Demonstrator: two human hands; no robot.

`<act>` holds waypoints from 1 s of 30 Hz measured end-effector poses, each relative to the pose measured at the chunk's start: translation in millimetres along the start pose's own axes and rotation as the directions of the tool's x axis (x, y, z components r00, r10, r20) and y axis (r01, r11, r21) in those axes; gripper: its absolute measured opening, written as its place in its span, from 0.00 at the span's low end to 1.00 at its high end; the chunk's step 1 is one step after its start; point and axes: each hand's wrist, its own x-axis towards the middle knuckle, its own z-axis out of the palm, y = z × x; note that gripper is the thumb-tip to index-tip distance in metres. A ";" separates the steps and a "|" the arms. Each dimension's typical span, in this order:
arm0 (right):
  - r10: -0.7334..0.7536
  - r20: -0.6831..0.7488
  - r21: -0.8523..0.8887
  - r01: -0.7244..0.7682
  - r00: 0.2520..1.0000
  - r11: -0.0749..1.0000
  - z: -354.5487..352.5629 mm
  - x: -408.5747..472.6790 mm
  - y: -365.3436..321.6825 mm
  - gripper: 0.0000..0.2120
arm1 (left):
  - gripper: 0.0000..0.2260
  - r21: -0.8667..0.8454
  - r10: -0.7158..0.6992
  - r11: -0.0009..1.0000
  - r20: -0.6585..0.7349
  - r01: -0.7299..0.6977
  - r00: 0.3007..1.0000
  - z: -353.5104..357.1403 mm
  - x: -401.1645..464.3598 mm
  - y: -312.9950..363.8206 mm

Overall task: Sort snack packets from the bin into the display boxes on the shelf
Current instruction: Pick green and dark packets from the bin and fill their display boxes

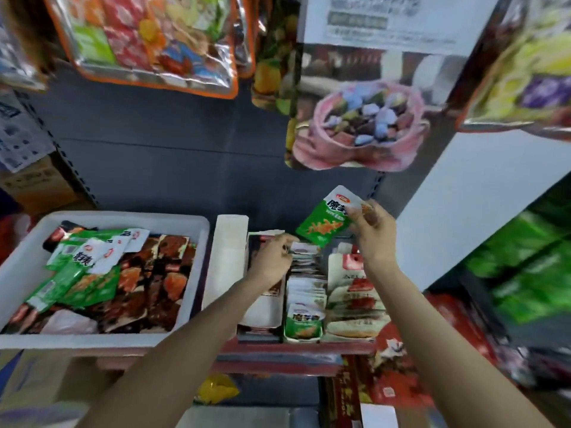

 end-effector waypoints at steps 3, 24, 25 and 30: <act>-0.079 0.092 -0.095 0.088 0.993 0.992 -6.4 -0.2 3.7 0.11 | 0.15 -0.040 -0.035 0.999 -0.014 0.034 0.999 4.0 -1.1 0.0; 0.076 0.538 -0.682 0.380 0.840 0.624 14.8 3.7 29.0 0.10 | 0.16 0.051 0.069 0.996 -0.035 -0.067 0.997 -4.4 -15.5 -0.1; 0.080 0.535 -0.699 0.388 0.841 0.600 17.2 4.3 28.5 0.10 | 0.16 0.045 0.072 0.997 -0.037 -0.070 0.997 -5.0 -15.4 -0.5; 0.268 0.520 -0.837 0.420 0.811 0.350 24.5 9.4 33.5 0.12 | 0.15 0.049 0.078 0.996 -0.029 -0.077 0.997 -8.4 -16.4 -3.0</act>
